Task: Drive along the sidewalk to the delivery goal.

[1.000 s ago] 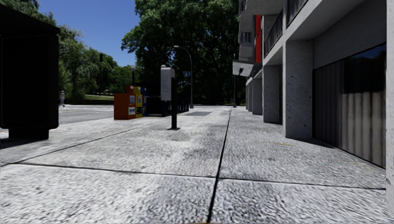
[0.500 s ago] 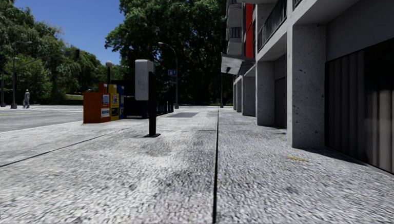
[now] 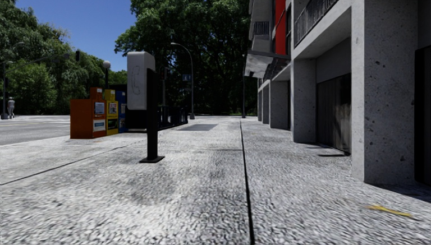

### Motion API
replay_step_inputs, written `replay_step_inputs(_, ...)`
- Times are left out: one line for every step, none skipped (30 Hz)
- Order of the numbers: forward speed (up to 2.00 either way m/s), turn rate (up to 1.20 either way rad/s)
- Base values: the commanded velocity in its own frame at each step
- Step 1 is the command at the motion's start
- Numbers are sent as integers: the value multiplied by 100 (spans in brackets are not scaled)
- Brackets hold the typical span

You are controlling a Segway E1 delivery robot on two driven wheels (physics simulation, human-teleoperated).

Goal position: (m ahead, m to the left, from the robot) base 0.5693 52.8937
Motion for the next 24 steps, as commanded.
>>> replay_step_inputs(200,-24)
replay_step_inputs(200,-25)
replay_step_inputs(200,-25)
replay_step_inputs(200,-25)
replay_step_inputs(200,-23)
replay_step_inputs(200,-7)
replay_step_inputs(200,-7)
replay_step_inputs(200,0)
replay_step_inputs(200,0)
replay_step_inputs(200,0)
replay_step_inputs(200,0)
replay_step_inputs(200,0)
replay_step_inputs(200,0)
replay_step_inputs(200,0)
replay_step_inputs(200,0)
replay_step_inputs(200,0)
replay_step_inputs(200,0)
replay_step_inputs(200,0)
replay_step_inputs(200,0)
replay_step_inputs(200,0)
replay_step_inputs(200,0)
replay_step_inputs(200,0)
replay_step_inputs(200,0)
replay_step_inputs(200,0)
